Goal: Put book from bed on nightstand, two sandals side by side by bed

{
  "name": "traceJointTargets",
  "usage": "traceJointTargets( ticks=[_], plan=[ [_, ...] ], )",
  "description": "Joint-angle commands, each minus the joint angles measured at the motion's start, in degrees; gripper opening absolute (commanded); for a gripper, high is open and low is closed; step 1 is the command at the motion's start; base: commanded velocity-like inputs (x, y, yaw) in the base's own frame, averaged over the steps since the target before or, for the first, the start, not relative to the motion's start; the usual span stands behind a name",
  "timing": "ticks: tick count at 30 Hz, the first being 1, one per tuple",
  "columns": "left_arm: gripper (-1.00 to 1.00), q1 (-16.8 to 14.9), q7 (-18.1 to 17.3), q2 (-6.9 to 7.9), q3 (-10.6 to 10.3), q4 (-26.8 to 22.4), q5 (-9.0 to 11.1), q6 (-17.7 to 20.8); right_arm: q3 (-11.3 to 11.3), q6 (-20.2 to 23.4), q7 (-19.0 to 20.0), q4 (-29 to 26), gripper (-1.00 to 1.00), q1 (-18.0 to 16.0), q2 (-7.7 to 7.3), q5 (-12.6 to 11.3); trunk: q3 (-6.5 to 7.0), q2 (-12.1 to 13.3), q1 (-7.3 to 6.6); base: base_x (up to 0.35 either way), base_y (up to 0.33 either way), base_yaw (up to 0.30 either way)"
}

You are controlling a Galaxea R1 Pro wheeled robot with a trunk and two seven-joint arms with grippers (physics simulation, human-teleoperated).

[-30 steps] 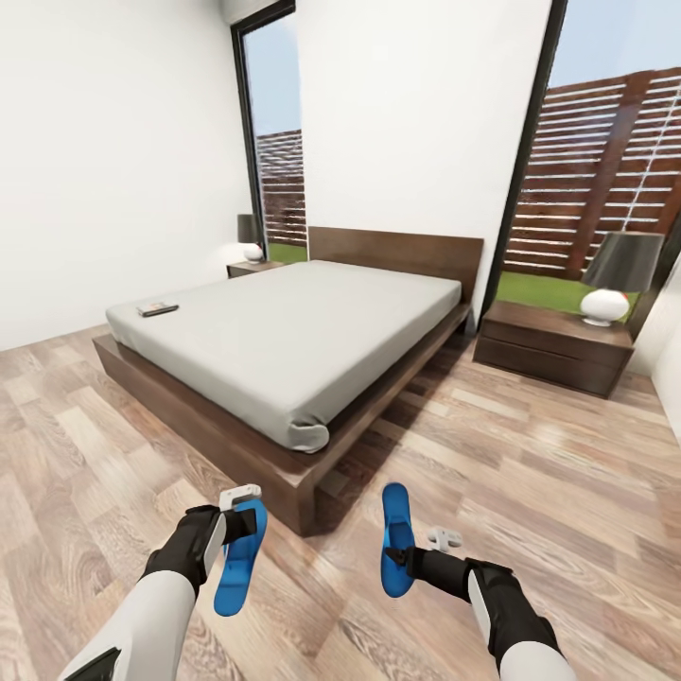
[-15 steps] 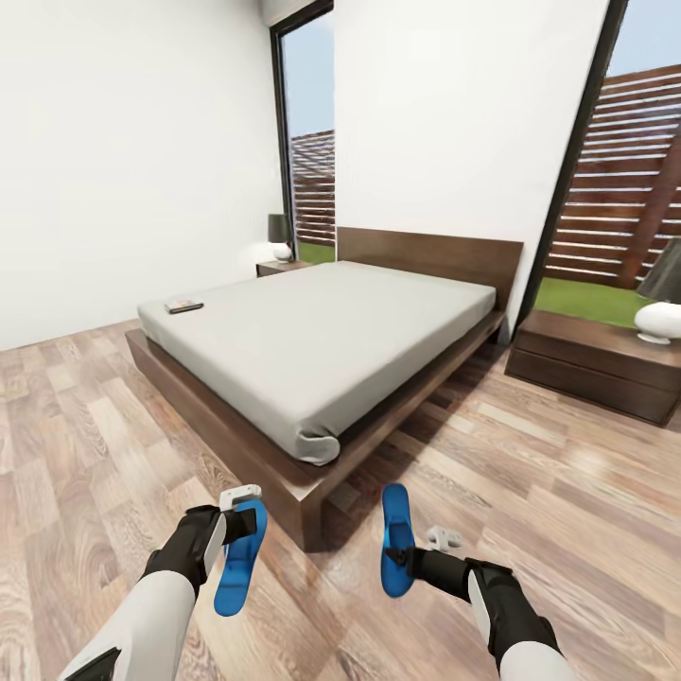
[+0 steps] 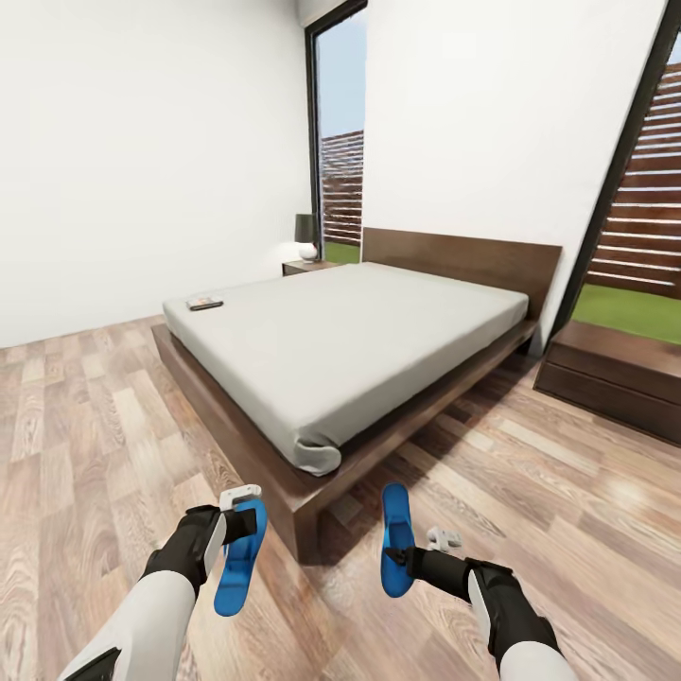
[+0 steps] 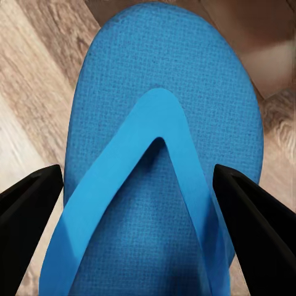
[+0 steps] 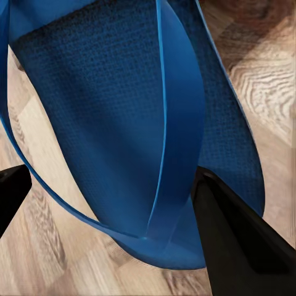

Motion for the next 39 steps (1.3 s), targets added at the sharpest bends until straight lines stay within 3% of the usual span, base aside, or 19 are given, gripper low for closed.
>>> traceJointTargets(
  ticks=[1, 28, 39],
  plan=[
    [-1.00, -0.1, -0.5, -0.09, 0.5, -0.1, -0.6, 0.3, -0.5, 0.3, 0.6, -0.1, -1.00, -0.1, 0.08, 0.4, -0.06, 0.0, 0.00, 0.126, -0.248, 0.210],
    [-1.00, -0.1, -0.5, -0.08, 0.5, -0.1, -0.6, 0.3, -0.4, 0.3, 0.6, -0.1, -1.00, -0.1, 0.08, 0.4, -0.06, 0.0, 0.00, 0.045, -0.206, 0.206],
    [-1.00, -0.1, -0.5, -0.02, 0.8, -0.2, -0.6, 0.3, -0.4, 0.3, 0.7, -0.1, -1.00, -0.1, 0.08, 0.4, -0.06, 0.0, 0.00, 0.000, -0.064, 0.202]
  ],
)
